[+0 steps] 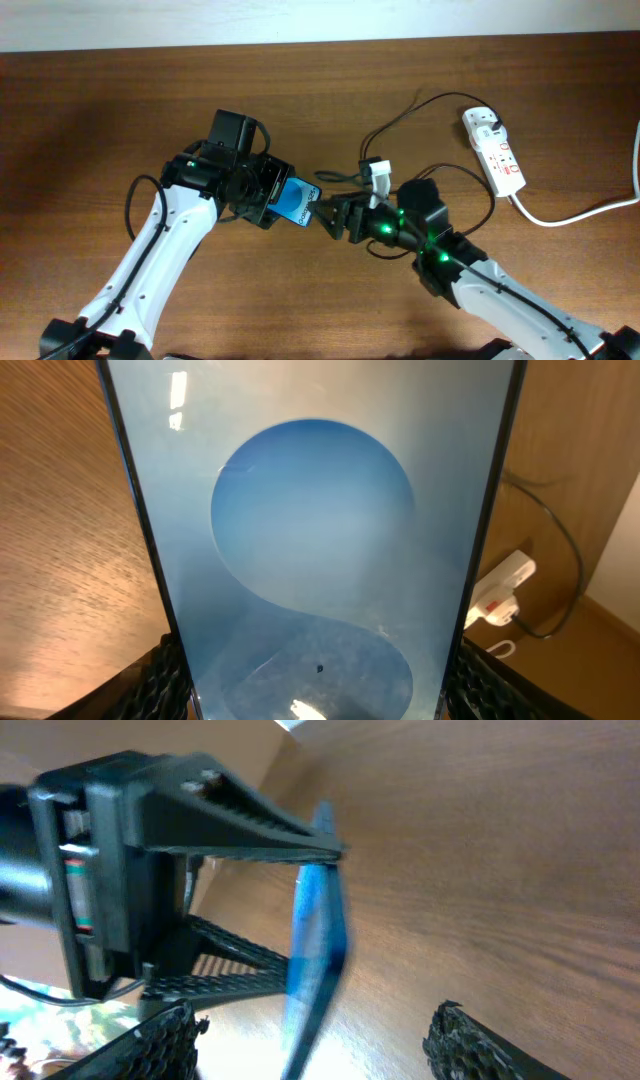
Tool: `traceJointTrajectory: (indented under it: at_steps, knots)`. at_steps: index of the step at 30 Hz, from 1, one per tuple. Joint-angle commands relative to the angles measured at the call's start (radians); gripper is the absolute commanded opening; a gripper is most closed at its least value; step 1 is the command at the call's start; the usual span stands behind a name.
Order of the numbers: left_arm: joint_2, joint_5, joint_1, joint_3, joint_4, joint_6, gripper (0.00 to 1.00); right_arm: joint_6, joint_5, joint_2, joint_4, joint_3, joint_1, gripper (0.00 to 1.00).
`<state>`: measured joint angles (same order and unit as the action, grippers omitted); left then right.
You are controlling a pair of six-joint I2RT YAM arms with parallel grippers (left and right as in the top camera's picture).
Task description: Plug charger to phone and switch on socket
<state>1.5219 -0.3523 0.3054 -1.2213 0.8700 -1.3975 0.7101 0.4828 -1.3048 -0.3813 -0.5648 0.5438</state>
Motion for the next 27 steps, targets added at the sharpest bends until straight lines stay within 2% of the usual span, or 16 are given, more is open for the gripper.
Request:
traceJointTrajectory:
  at_steps: [1, 2, 6, 8, 10, 13, 15, 16, 17, 21, 22, 24, 25, 27]
  knots:
    - [-0.023, -0.039, -0.004, -0.014, -0.043, -0.031, 0.20, 0.006, -0.193, 0.000, -0.032, -0.012, 0.074, 0.71]
    - [-0.023, -0.061, -0.004, -0.015, -0.064, -0.031, 0.20, 0.007, -0.223, -0.005, -0.047, -0.012, 0.087, 0.64]
    - [-0.023, -0.124, -0.002, -0.015, -0.077, -0.031, 0.20, 0.067, -0.233, -0.051, -0.134, -0.012, 0.091, 0.55]
    - [-0.023, -0.123, 0.023, -0.015, -0.086, -0.031, 0.20, 0.085, -0.225, -0.079, -0.162, -0.012, 0.091, 0.47]
    - [-0.023, -0.122, 0.044, -0.015, -0.107, -0.031, 0.20, 0.085, -0.222, -0.090, -0.163, -0.012, 0.091, 0.35]
    - [-0.023, -0.123, 0.057, -0.014, -0.117, -0.031, 0.21, 0.085, -0.214, -0.090, -0.175, -0.012, 0.091, 0.27]
    - [-0.023, -0.123, 0.063, -0.015, -0.118, -0.030, 0.23, 0.093, -0.203, -0.090, -0.177, -0.012, 0.091, 0.10]
    - [-0.023, -0.124, 0.066, -0.015, -0.118, -0.030, 0.23, 0.097, -0.199, -0.090, -0.177, -0.012, 0.091, 0.04]
    - [-0.023, -0.124, 0.066, -0.014, -0.118, -0.030, 0.24, 0.117, -0.199, -0.090, -0.177, -0.012, 0.091, 0.04]
    - [-0.023, -0.151, 0.066, -0.015, -0.118, -0.030, 0.41, 0.202, -0.179, -0.089, -0.193, -0.013, 0.091, 0.04]
    - [-0.024, -0.167, 0.066, -0.015, -0.119, -0.025, 0.54, 0.233, -0.179, -0.089, -0.200, -0.013, 0.091, 0.04]
    - [-0.024, -0.176, 0.066, -0.015, -0.122, 0.033, 0.95, 0.293, -0.179, -0.087, -0.197, -0.013, 0.091, 0.04]
    - [-0.024, -0.175, 0.065, -0.015, -0.128, 0.073, 0.99, 0.302, -0.180, -0.087, -0.180, -0.013, 0.091, 0.04]
    - [-0.026, -0.169, 0.065, -0.015, -0.137, 0.171, 0.99, 0.430, -0.175, -0.087, -0.128, -0.013, 0.078, 0.04]
